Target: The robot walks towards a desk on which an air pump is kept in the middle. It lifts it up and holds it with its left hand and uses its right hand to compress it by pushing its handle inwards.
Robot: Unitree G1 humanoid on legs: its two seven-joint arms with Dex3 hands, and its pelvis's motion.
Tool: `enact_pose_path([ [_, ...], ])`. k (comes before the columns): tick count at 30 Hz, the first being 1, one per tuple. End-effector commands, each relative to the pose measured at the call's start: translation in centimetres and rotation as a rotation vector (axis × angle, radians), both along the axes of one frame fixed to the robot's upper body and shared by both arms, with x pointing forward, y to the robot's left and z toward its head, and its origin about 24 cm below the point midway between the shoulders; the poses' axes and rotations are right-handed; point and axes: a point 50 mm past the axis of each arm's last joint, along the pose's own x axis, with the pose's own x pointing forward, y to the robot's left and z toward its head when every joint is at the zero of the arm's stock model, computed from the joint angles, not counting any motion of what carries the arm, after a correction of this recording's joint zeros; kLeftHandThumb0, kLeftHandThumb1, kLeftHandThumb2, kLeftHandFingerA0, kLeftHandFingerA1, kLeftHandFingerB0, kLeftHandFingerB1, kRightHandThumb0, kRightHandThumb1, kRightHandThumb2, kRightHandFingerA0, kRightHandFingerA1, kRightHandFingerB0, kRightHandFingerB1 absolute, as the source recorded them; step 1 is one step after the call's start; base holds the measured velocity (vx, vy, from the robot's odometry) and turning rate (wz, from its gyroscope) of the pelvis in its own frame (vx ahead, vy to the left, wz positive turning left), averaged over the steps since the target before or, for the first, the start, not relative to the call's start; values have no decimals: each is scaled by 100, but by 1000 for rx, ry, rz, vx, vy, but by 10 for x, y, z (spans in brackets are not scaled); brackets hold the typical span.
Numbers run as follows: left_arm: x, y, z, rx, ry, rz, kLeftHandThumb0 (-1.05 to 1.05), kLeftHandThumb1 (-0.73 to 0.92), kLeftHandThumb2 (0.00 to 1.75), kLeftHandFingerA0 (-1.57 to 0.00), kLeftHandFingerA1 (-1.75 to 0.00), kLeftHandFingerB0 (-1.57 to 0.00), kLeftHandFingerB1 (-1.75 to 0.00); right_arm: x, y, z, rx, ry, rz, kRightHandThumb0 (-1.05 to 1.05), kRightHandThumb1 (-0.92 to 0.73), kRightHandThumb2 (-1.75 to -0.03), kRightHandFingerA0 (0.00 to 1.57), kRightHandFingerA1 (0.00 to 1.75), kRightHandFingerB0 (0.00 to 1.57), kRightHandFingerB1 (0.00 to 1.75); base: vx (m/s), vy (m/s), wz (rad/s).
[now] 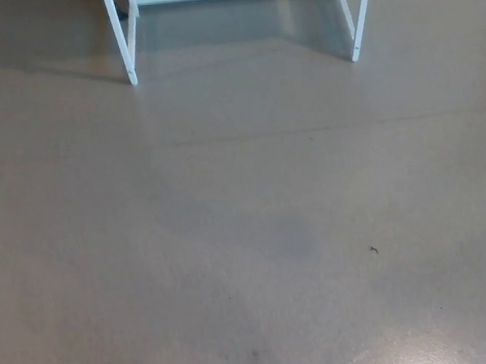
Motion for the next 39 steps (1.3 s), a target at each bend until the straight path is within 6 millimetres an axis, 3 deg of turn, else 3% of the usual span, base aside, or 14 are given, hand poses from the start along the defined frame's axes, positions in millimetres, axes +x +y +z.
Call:
enact_pose_path([
  [1, 6, 7, 11, -35, -126, -9, -8, 46, 89, -19, -52, -24, -51, 4, -9, 10, 23, -122, -39, -25, -74, -63, 49, 41, 36, 35, -27, 34, 90],
  [2, 6, 6, 11, -32, -125, -10, -8, 46, 89, -19, -52, -24, -51, 4, -9, 10, 23, -122, -39, -25, -74, -63, 49, 41, 36, 35, -36, 34, 46],
  [3, 6, 6, 11, -35, -128, -7, -8, 64, 59, -35, -41, -35, -36, 4, -9, 9, 27, -121, -37, -23, -74, -62, 51, 42, 36, 35, -29, 41, -23],
  [9, 3, 7, 11, -37, -137, 6, -7, 61, 57, -46, -47, -39, -37, 5, -8, 10, 18, -122, -23, -25, -72, -61, 52, 42, 36, 35, 39, 134, -10],
  [12, 2, 7, 11, -39, -137, -7, -7, 65, 59, -37, -42, -36, -37, 4, -8, 11, 22, -127, -26, -24, -74, -62, 50, 41, 35, 34, 205, 452, -20],
  [16, 1, 8, 12, -25, -130, -6, -6, 68, 58, -35, -40, -37, -35, 3, -9, 11, 31, -131, -36, -23, -74, -62, 52, 42, 34, 34, 220, 343, -7],
  [17, 1, 8, 12, -25, -134, -7, -3, 49, 92, -18, -52, -24, -52, 3, -9, 11, 35, -135, -33, -24, -73, -62, 50, 41, 33, 34, 232, 89, 6],
  [23, -1, 7, 12, -26, -155, 5, 1, 47, 91, -18, -53, -25, -52, 4, -9, 12, 44, -138, -38, -15, -76, -62, 48, 40, 33, 34, 249, -48, 13],
  [39, -2, 10, 12, -25, -167, 13, 5, 46, 90, -17, -52, -24, -52, 6, -7, 11, 65, -144, -39, -20, -73, -62, 49, 41, 32, 34, 337, -111, 9],
])
